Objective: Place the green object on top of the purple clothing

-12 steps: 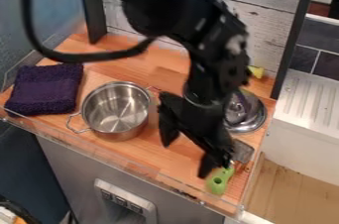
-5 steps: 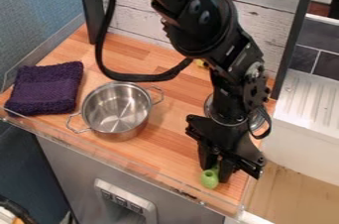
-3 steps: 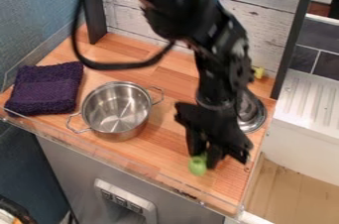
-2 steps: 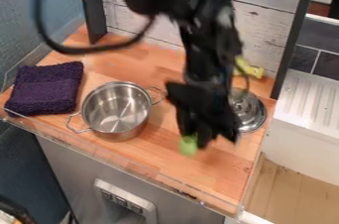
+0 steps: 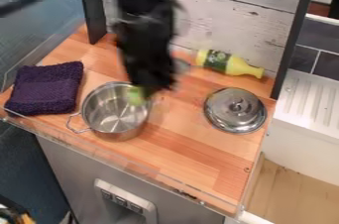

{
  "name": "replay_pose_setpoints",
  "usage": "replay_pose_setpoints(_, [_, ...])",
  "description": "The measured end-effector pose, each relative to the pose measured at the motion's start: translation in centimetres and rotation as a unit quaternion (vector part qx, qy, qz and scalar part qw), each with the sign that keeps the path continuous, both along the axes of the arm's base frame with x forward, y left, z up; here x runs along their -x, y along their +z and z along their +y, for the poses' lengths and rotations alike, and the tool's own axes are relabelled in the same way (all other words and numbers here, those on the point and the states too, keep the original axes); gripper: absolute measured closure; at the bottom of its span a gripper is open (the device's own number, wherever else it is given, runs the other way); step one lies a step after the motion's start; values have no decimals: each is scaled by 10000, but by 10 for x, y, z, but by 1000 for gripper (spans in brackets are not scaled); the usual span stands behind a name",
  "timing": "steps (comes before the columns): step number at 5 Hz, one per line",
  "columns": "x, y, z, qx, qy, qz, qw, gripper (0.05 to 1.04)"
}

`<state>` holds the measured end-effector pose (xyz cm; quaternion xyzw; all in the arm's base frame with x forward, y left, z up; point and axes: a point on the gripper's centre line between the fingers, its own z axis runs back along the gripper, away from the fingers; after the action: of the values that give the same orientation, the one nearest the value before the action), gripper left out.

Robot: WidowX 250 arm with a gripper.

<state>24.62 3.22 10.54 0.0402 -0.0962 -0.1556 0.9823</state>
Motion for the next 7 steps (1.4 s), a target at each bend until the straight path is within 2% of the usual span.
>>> replay_pose_setpoints(1, [9,3,46,-265,104,105,9995,758])
replay_pose_setpoints(3, [15,-30,141,-430,535,553,9961,758])
replay_pose_setpoints(4, [12,-42,169,-567,729,701,9933,758])
replay_pose_setpoints(5, [7,-57,183,-624,772,774,9921,758])
replay_pose_setpoints(7, [-5,-84,189,-744,708,484,9935,758])
